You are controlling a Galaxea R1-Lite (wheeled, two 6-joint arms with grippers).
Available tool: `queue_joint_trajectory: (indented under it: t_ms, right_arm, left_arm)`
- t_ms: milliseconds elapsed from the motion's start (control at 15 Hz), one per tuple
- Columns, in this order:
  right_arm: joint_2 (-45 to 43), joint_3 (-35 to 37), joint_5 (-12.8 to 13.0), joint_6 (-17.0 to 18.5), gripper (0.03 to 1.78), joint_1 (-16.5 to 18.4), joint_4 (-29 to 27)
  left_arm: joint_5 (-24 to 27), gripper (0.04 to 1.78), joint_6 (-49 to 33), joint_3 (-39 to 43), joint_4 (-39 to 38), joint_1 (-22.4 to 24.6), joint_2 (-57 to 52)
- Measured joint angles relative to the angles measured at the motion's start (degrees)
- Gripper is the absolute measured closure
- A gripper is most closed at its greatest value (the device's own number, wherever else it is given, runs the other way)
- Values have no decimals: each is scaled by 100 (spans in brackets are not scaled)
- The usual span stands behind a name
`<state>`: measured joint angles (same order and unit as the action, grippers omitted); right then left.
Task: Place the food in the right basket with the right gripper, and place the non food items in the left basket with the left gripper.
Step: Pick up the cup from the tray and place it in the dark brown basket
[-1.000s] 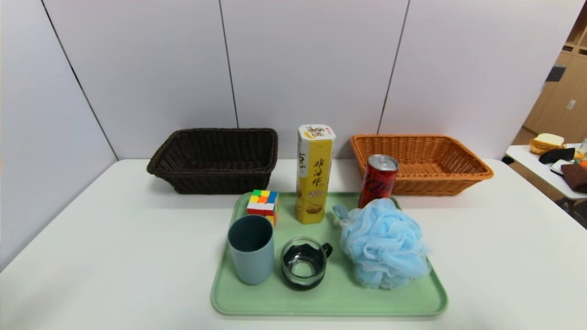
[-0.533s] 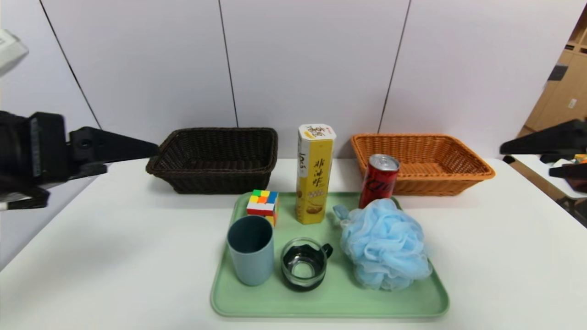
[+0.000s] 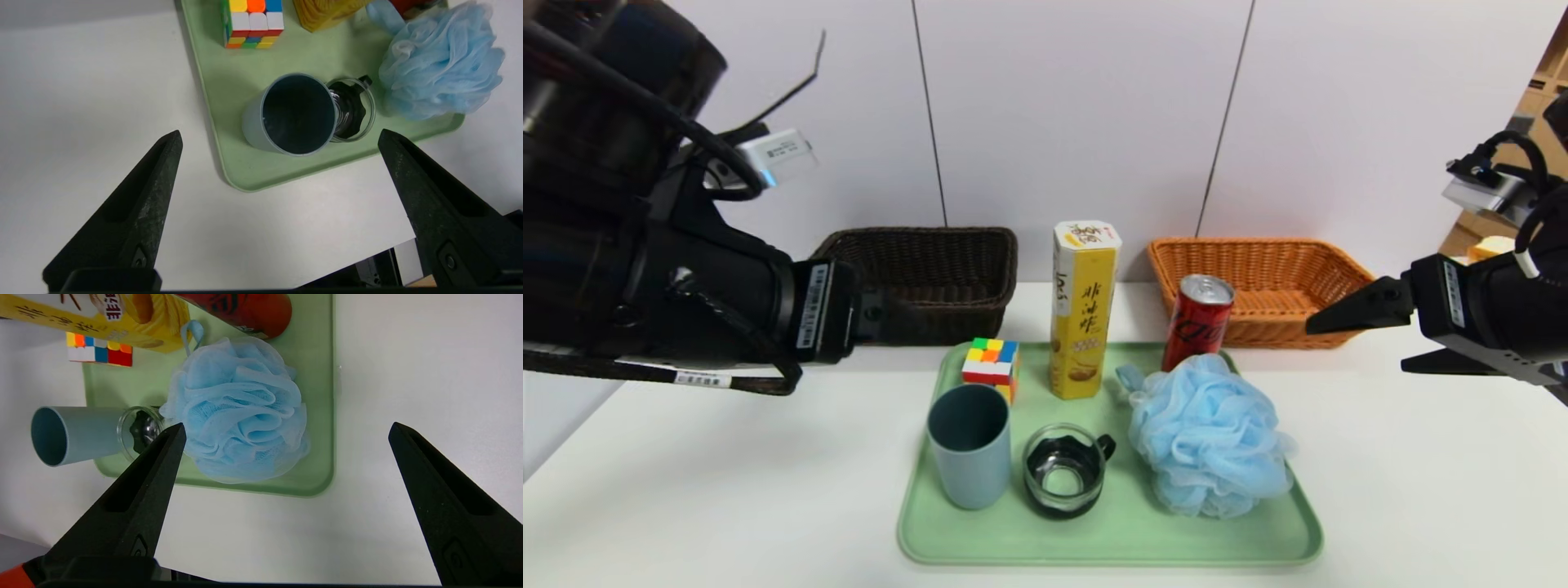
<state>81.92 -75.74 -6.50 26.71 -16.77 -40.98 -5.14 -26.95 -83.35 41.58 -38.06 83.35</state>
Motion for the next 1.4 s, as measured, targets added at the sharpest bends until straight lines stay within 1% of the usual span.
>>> queue_joint_trajectory:
  t_ms: [133, 267, 400, 533, 600, 733, 800, 867, 933, 1000, 1067, 1267, 1400]
  right_arm:
    - [-15, 160, 69, -4, 10, -6, 13]
    - [-56, 280, 85, -4, 10, -9, 15]
    - [-102, 375, 113, -12, 10, -4, 30]
    - [-128, 461, 193, -11, 10, -4, 116]
    - [-139, 529, 204, -11, 10, -6, 295]
    - [-157, 745, 262, -50, 10, -9, 916]
    - [-166, 924, 330, -91, 10, -30, 1302]
    - [-177, 1146, 460, -188, 10, -98, 1674]
    - [-185, 1353, 650, -369, 10, -207, 1902]
    - [-191, 1506, 862, -590, 10, -336, 2015]
    - [-194, 1596, 1011, -729, 10, -474, 2048]
    - [-196, 1673, 1085, -764, 10, -634, 2072]
    - [-229, 1694, 1093, -747, 10, -651, 2057]
  left_arm:
    - [49, 13, -5, 212, -280, -256, 17]
    - [110, 13, 11, 833, -866, -461, -155]
    - [118, 13, 157, 1832, -1804, -592, -477]
    - [30, 13, 579, 2977, -2860, -649, -859]
    - [-37, 13, 879, 3606, -3478, -656, -1080]
    - [-108, 13, 1436, 4713, -4692, -629, -1502]
    - [-108, 13, 1621, 5157, -5205, -612, -1679]
    - [-52, 13, 1737, 5510, -5599, -606, -1830]
    - [110, 13, 1773, 5761, -5951, -596, -1954]
    - [223, 13, 1766, 5882, -6153, -592, -2031]
    - [319, 13, 1766, 5967, -6285, -588, -2092]
    - [660, 13, 1768, 6309, -6707, -588, -2166]
    - [727, 13, 1803, 6557, -6989, -588, -2158]
